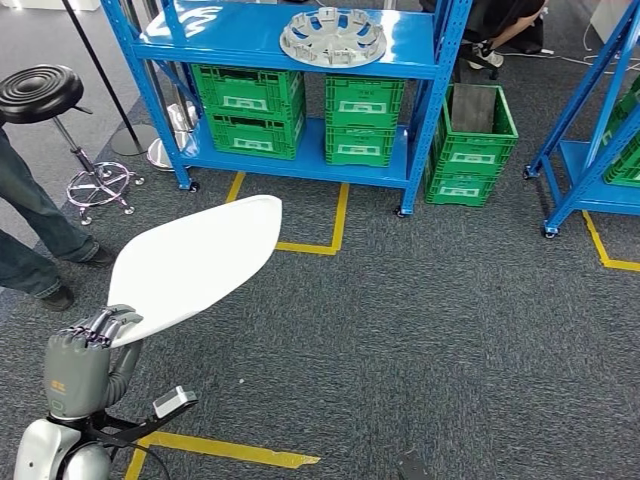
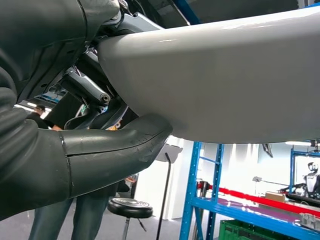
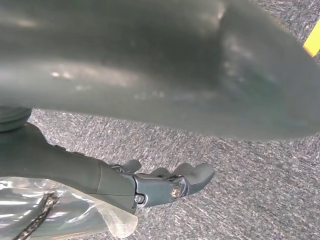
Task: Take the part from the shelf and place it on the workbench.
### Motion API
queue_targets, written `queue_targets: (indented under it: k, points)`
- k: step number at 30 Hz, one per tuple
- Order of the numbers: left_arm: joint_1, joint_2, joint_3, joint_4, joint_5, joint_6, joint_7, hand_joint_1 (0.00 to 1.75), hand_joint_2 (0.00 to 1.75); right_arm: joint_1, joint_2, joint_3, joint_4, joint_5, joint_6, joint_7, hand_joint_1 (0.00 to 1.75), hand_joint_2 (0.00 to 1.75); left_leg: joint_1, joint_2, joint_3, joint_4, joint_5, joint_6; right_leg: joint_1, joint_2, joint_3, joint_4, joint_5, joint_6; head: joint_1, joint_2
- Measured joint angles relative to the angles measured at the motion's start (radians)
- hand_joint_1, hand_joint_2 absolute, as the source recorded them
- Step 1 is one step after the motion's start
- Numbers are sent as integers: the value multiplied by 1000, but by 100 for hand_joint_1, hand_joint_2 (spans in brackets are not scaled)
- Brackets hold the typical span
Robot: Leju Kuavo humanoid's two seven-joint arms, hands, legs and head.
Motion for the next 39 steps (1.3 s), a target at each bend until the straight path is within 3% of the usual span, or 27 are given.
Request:
queue_targets:
  k: [29, 37, 39]
  points:
    - [-6, 0, 0, 0, -1, 0, -6, 175, 175, -3, 1, 17, 0, 34, -55, 17, 0, 0, -1, 0, -3, 4, 1, 2, -1, 0, -1, -1, 5, 4, 0, 0]
    - [-9, 0, 18, 0, 2, 0, -31, 175, 175, -6, 4, 33, 0, 38, -63, 16, 0, 0, -4, -2, -15, 7, 7, 18, -5, -4, -7, -2, 12, 17, 0, 0]
    - [-12, 0, 24, 0, 2, 0, -41, 175, 175, -7, 5, 34, 0, 38, -62, 14, 0, 0, 1, -5, -16, -2, 16, 28, -4, -1, -20, 21, -10, 23, 0, 0]
